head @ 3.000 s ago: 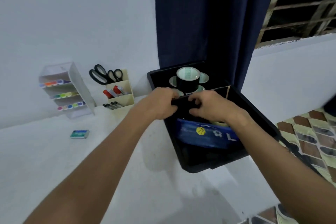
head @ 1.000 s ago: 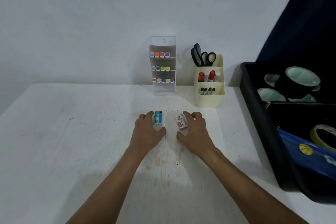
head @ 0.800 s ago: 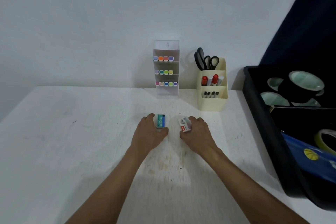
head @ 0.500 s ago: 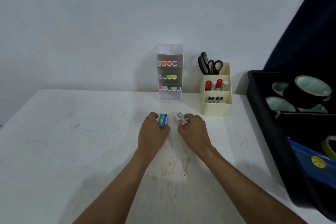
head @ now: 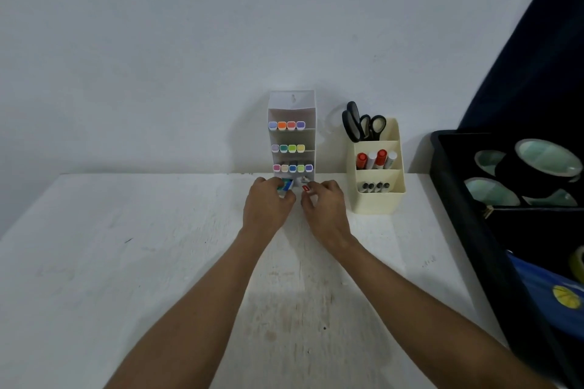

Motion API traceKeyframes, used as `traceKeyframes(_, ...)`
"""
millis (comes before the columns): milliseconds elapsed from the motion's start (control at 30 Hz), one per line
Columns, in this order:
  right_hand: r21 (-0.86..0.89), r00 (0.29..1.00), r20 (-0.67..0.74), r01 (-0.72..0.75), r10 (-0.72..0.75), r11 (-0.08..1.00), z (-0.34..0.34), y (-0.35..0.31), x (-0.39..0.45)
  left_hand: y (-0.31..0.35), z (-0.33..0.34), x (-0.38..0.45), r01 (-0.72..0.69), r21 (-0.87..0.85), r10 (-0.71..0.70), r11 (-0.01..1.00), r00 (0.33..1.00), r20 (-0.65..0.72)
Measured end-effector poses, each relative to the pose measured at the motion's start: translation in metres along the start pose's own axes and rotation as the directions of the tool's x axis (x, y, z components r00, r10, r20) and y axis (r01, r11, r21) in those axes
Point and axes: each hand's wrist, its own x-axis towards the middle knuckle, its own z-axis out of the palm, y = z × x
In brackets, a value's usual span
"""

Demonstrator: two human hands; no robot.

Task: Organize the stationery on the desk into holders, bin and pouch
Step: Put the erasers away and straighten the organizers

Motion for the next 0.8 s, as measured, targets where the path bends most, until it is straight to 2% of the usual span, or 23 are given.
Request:
traceKeyframes(167,-0.035,0.998,0.063,0.019,-0.017,0.999,0.006,0.005,0.01,-0.005,0.005,0.007,-0.016,0.004,0.016,1.0,0.999,0.029)
traceKeyframes(367,-0.048,0.988,0.153,0.043,-0.035,0.998,0.009,0.012,0.021,-0.007,0.006,0.013,-0.101,0.006,0.099,0.995,0.988,0.117)
traceKeyframes(500,-0.018,0.988,0.155,0.028,-0.025,0.999,0.008,0.015,0.024,-0.008,0.005,0.017,-0.119,0.086,0.11,0.989,0.988,0.108)
traceKeyframes(800,0.047,0.987,0.157,0.027,-0.034,0.999,0.003,0.004,0.027,-0.011,0.007,0.02,-0.157,0.14,0.144,0.978,0.985,0.097)
